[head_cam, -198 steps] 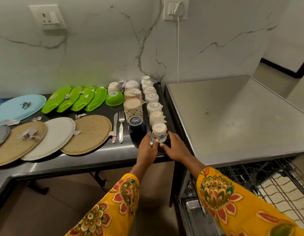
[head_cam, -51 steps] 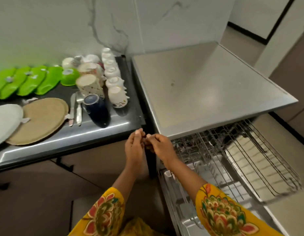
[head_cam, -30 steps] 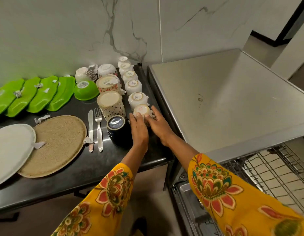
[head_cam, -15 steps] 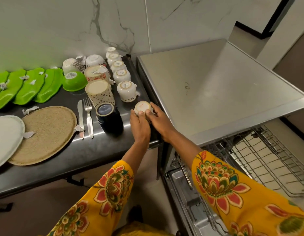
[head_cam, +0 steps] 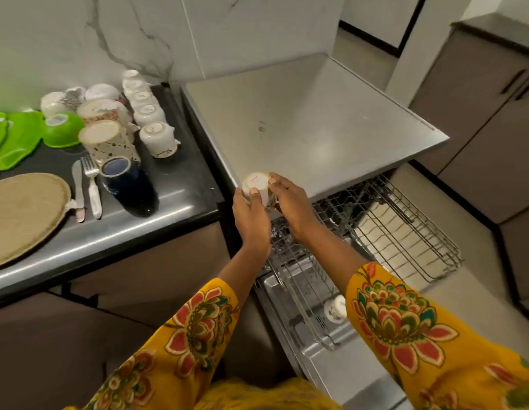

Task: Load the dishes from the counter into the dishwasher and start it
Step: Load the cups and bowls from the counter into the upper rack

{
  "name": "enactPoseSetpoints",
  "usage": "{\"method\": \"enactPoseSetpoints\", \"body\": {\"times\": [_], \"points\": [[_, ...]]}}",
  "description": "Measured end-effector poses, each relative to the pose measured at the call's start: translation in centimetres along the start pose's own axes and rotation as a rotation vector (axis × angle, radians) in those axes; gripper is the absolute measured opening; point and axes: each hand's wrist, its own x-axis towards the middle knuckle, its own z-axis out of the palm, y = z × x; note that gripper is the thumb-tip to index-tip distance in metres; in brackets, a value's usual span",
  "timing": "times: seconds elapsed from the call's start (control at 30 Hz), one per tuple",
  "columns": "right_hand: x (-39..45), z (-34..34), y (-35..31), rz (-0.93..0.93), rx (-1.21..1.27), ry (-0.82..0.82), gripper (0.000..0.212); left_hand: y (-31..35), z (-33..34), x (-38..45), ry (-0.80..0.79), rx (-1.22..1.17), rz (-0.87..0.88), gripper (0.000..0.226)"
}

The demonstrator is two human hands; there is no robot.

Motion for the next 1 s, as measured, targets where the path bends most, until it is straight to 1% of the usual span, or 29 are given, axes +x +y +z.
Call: {"method": "enactPoseSetpoints", "body": {"times": [0.17,0.33,0.47,0.6,0.73,0.87,1.0], "points": [[-1.7,-4.9,1.3,-0.017,0.085,0.161,0.030,-1.3,3.8,-3.9,-0.073,0.011,-0.003,0.053],[-2.8,-9.2,3.5,0.001,0.159,0.269,0.019,-4.1,6.7,-6.0,-0.170,0.028,-0.048,0.050],[-3.3,-11.6,5.4,0.048,0.191,0.321,0.018,-6.0,8.0,-6.9,-0.222,0.116,-0.099,0.048],[-3.2,-13.4,7.8,0.150,0.197,0.337,0.019,-7.8,8.6,-7.4,-0.278,0.158,-0.186,0.048],[-2.6,-14.8,10.8,0.260,0.202,0.341,0.020,-9.9,8.9,-7.1,-0.317,0.185,-0.314,0.047],[-1.8,-15.8,13.8,0.399,0.213,0.296,0.018,-12.6,8.9,-6.2,-0.331,0.216,-0.443,0.041],[-0.6,-16.6,17.3,0.518,0.192,0.228,0.026,-16.1,8.5,-5.2,-0.337,0.283,-0.557,0.041]]}}
